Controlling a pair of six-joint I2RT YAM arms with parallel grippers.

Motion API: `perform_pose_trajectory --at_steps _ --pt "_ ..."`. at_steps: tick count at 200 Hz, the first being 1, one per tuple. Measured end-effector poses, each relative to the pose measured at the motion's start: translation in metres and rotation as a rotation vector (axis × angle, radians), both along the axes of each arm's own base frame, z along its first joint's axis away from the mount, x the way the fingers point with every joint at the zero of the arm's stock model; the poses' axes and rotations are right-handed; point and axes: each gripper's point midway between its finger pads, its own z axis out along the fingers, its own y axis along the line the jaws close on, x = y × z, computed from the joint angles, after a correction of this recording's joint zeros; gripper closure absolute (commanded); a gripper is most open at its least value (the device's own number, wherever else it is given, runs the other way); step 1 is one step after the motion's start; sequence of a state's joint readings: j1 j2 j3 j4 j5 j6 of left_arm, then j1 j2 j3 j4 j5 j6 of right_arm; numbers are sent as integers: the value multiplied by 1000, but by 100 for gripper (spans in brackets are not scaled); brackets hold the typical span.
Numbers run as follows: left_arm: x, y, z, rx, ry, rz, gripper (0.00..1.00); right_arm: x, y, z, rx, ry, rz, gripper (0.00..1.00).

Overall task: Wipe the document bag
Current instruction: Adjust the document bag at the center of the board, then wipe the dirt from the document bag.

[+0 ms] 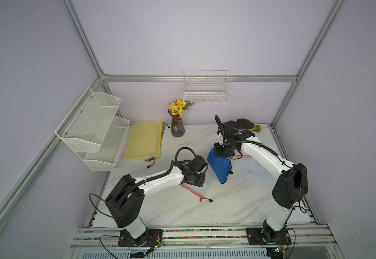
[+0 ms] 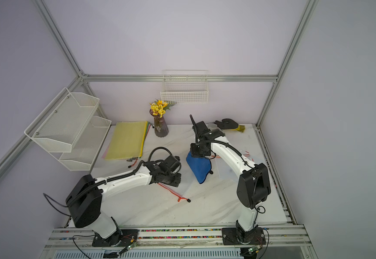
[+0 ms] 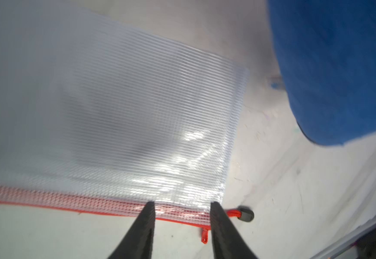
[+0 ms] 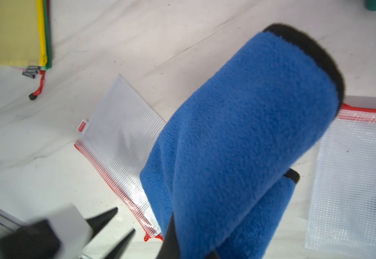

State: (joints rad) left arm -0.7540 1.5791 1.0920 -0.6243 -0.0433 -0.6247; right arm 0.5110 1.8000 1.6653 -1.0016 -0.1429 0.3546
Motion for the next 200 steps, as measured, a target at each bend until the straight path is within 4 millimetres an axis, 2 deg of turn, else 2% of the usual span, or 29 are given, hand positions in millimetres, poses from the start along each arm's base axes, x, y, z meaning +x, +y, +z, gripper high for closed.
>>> perform_pose_trajectory --at_steps 14,27,36,50,67,92,115,139,157,171,185,200 --pt "24 44 0 -23 -11 163 67 -9 27 8 20 -11 64 100" --pt "40 72 -7 -20 -7 260 68 -16 54 12 45 -18 124 100" --pt "46 82 -12 -14 2 293 72 -20 73 12 65 -18 160 100" --pt "56 90 -24 -5 18 321 78 -27 100 2 101 13 199 100" --pt "62 96 -43 8 61 343 85 -32 127 -26 143 82 217 100" --pt "58 104 -70 33 126 356 89 -24 149 -72 189 173 190 100" --pt "58 103 -71 10 109 361 98 -22 159 -112 209 244 158 100" --pt "56 103 -73 -20 91 382 100 -29 145 -144 163 301 105 100" --pt "53 103 -74 -48 82 405 100 -29 127 -144 124 279 73 100" --pt "52 103 -74 -70 72 424 100 -27 93 -142 37 250 17 100" --pt "52 103 -74 -90 66 441 100 -22 48 -137 -76 215 -50 100" --pt "52 103 -74 -105 64 454 100 -16 9 -125 -181 179 -86 100"
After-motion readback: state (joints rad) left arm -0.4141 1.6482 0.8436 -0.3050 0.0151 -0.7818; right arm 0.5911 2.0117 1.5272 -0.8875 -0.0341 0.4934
